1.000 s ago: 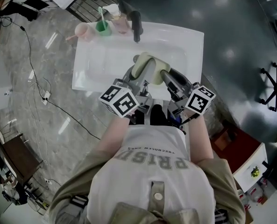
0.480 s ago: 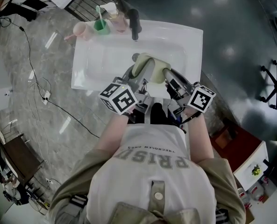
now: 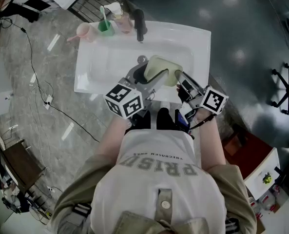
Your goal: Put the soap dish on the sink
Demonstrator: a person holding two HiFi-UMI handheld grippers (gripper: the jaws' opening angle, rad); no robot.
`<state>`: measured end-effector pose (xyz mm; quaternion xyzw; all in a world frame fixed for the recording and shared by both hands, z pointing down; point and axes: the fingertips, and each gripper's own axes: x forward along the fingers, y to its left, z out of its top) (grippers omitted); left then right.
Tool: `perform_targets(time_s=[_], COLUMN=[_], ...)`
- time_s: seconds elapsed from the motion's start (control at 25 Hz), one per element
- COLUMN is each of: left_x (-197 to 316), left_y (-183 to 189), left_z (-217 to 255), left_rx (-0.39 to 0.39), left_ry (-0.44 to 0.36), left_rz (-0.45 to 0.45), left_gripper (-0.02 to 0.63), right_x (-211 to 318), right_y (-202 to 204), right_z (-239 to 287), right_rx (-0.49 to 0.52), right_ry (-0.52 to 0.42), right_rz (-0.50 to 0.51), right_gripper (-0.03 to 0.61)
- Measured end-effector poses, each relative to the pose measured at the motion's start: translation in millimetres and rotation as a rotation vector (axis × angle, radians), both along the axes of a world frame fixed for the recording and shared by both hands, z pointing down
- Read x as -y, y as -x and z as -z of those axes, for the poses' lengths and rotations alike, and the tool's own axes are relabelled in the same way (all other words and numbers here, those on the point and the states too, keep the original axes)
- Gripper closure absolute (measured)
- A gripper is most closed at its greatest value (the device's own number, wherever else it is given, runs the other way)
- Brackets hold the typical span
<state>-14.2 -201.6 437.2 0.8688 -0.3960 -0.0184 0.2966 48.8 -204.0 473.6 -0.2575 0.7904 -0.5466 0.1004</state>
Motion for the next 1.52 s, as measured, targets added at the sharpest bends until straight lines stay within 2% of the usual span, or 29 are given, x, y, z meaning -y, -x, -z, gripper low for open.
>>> perform_targets(time_s=[0.08,0.28,0.36,0.48,0.6,0.84,1.12,1.36,1.52], left_x=[-6,-19,-21,-25,-24,-21,-17,-5,2], left_y=[-8,-19,-20,-20,-22,-24,-33,-41,-50], left_z=[-2,-17,-26,-43,-49,-61,-74,-90,-98], left_rx=[0.121,0.484,0.581,0.676,0.746,0.883,0.909,0.956,0.994], left_ry=[-0.052,-0.205,-0.233,-0.225,-0.248,-0.297,-0.283,-0.261,-0.270], left_rz=[-0.102,-0.318,-0.368,-0.402,-0.425,-0.449,-0.442,-0.390,-0.398], left_gripper=[0.289,0.230,0.216,0.198,0.190,0.190,0.189,0.189,0.189], right_x=[1,7,8,8,8,4,7,16,24], right_y=[-4,-14,-16,-19,-26,-31,-38,-54,-64], right_z=[0,0,0,-3,-10,-15,-20,-31,-38], right_rx=[-0.013,-0.080,-0.102,-0.146,-0.212,-0.294,-0.354,-0.448,-0.493], right_ry=[0.000,-0.006,0.001,0.014,0.052,0.067,0.080,0.102,0.115], right_rz=[0.012,0.077,0.109,0.159,0.184,0.243,0.288,0.302,0.316], right_gripper=[0.517,0.518,0.518,0.518,0.518,0.519,0.520,0.522,0.522])
